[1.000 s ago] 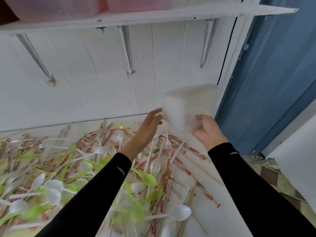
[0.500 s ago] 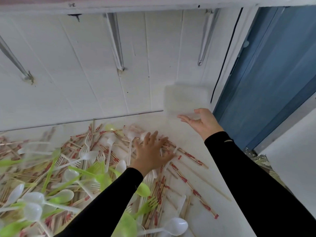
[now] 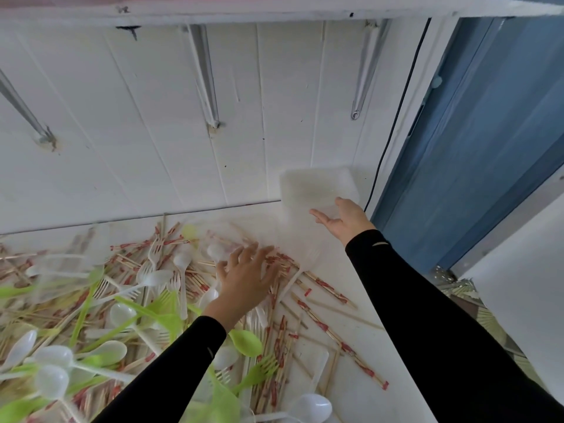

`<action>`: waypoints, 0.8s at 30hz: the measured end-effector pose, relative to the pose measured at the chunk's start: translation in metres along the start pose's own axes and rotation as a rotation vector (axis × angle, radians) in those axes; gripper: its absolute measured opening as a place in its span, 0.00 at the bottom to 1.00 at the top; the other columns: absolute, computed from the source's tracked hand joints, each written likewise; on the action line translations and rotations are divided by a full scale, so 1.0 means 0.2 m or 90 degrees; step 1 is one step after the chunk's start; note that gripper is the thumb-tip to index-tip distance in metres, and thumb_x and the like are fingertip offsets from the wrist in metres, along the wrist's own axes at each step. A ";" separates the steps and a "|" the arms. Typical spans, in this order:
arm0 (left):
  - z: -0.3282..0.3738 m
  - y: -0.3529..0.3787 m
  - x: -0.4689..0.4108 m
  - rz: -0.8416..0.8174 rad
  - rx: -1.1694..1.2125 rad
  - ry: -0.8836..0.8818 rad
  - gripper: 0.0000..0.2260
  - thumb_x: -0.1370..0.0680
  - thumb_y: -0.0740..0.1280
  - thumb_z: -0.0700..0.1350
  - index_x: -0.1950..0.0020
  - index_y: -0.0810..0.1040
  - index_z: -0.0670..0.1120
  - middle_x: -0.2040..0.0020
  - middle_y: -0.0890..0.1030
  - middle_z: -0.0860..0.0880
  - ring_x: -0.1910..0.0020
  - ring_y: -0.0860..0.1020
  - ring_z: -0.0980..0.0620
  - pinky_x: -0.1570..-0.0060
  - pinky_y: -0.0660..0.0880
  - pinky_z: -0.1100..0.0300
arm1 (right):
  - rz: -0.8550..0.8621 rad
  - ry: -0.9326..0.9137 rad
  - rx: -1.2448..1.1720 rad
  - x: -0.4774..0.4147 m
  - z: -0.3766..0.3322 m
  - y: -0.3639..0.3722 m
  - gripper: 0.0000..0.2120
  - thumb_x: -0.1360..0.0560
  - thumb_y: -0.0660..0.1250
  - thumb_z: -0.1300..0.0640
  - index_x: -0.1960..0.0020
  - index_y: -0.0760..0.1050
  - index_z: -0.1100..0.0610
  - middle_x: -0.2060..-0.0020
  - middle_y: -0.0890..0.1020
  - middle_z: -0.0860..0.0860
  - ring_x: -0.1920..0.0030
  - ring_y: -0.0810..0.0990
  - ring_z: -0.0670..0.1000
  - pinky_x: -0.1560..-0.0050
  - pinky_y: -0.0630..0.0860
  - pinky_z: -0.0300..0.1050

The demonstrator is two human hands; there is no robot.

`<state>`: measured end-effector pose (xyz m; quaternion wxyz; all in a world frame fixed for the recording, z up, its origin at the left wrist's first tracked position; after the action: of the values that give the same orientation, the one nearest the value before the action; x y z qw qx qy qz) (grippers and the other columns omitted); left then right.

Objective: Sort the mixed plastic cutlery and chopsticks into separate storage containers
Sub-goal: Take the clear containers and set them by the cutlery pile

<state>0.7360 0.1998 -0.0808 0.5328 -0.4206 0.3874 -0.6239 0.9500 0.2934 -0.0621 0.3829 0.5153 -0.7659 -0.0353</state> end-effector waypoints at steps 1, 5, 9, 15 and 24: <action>0.00 -0.03 -0.01 0.044 0.005 0.005 0.19 0.18 0.54 0.59 0.26 0.63 0.61 0.25 0.65 0.55 0.24 0.57 0.49 0.31 0.52 0.44 | 0.008 -0.015 0.012 -0.02 -0.01 -0.01 0.25 0.17 0.57 0.59 0.23 0.56 0.62 0.27 0.65 0.62 0.33 0.72 0.64 0.66 0.82 0.50; -0.06 -0.09 -0.04 0.112 0.018 0.010 0.13 0.19 0.62 0.49 0.35 0.75 0.54 0.32 0.72 0.56 0.31 0.66 0.51 0.37 0.53 0.52 | 0.004 -0.009 0.001 -0.01 -0.01 0.00 0.26 0.17 0.58 0.60 0.22 0.54 0.60 0.25 0.61 0.63 0.31 0.71 0.65 0.62 0.82 0.54; -0.08 -0.13 -0.09 0.142 0.007 0.031 0.07 0.20 0.65 0.48 0.44 0.80 0.52 0.39 0.77 0.54 0.38 0.72 0.49 0.40 0.57 0.54 | 0.033 0.055 0.014 0.03 0.02 0.01 0.30 0.18 0.61 0.59 0.20 0.51 0.50 0.26 0.61 0.64 0.41 0.78 0.64 0.65 0.82 0.59; -0.08 -0.22 -0.10 0.230 0.052 0.095 0.03 0.22 0.69 0.41 0.49 0.80 0.43 0.49 0.80 0.46 0.49 0.77 0.42 0.49 0.71 0.49 | 0.003 0.084 0.004 0.06 0.03 0.02 0.34 0.19 0.64 0.55 0.20 0.50 0.47 0.29 0.65 0.66 0.50 0.82 0.61 0.62 0.84 0.55; -0.04 -0.51 0.16 0.413 0.135 0.214 0.04 0.21 0.60 0.47 0.49 0.73 0.56 0.51 0.81 0.59 0.50 0.74 0.55 0.51 0.58 0.58 | -0.125 0.188 0.023 0.42 0.27 0.09 0.29 0.20 0.64 0.49 0.26 0.61 0.62 0.33 0.70 0.65 0.45 0.81 0.64 0.48 0.80 0.61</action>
<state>0.6911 0.1824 0.0146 0.6726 -0.1102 0.5154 -0.5195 0.8879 0.2143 -0.0462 0.4767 0.5937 -0.6481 0.0174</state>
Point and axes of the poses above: each hand's wrist, its own x-axis away from the middle knuckle, its own y-axis out of the palm, z = x × y, the point moved 7 cm from there along -x, towards the middle knuckle
